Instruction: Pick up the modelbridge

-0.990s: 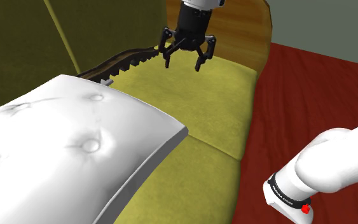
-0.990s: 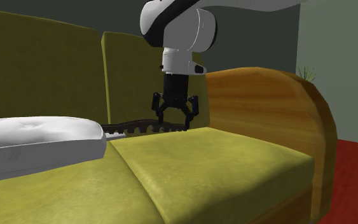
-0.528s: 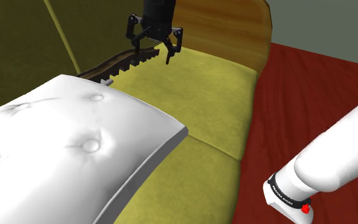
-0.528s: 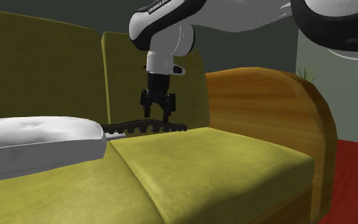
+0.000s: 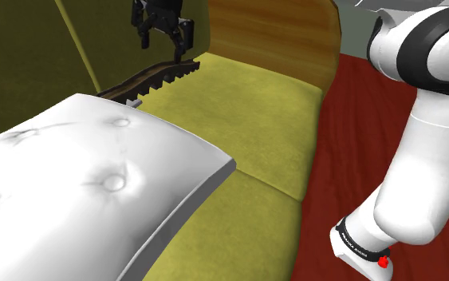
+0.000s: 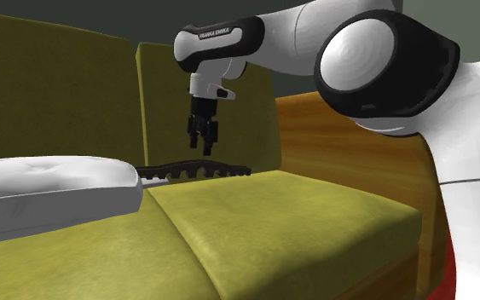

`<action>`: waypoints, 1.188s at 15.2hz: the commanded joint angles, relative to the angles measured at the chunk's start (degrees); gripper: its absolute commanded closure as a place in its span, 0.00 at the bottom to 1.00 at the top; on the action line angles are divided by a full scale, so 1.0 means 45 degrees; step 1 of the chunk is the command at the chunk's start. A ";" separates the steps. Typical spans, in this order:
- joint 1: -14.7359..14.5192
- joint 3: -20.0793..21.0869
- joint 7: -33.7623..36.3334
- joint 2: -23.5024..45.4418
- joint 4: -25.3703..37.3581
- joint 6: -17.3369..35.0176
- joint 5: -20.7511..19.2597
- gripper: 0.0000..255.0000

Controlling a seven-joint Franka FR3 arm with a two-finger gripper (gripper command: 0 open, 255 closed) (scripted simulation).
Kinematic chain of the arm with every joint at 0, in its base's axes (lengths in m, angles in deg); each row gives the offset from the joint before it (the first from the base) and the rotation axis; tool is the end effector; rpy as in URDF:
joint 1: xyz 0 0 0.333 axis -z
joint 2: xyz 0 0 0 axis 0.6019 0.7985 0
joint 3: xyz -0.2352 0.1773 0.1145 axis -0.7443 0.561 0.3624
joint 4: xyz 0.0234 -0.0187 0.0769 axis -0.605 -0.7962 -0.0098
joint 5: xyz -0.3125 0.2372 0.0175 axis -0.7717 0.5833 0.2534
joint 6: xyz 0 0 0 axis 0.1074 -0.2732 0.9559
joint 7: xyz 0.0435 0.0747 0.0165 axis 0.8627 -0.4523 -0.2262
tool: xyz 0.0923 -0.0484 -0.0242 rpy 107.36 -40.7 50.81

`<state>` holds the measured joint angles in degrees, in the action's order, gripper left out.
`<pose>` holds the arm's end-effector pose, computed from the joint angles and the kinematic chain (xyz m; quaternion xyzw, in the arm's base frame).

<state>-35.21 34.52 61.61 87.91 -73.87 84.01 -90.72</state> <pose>0.5915 0.2644 0.6426 -0.8490 0.5213 -0.0287 0.0817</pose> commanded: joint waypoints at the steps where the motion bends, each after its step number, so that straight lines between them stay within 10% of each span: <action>1: -0.0091 -0.0074 0.0316 0.0231 0.0159 0.0100 -0.0106 0.00; 9: 0.0312 -0.0084 0.0217 -0.0288 -0.1720 0.1505 0.0202 0.00; 10: 0.0269 -0.0091 0.0239 -0.0182 -0.1716 0.1595 0.0145 1.00; 18: 0.0352 -0.0113 0.0190 -0.0218 -0.2020 0.1868 0.0181 1.00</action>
<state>-33.67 34.19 62.47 86.53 -82.82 92.53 -89.73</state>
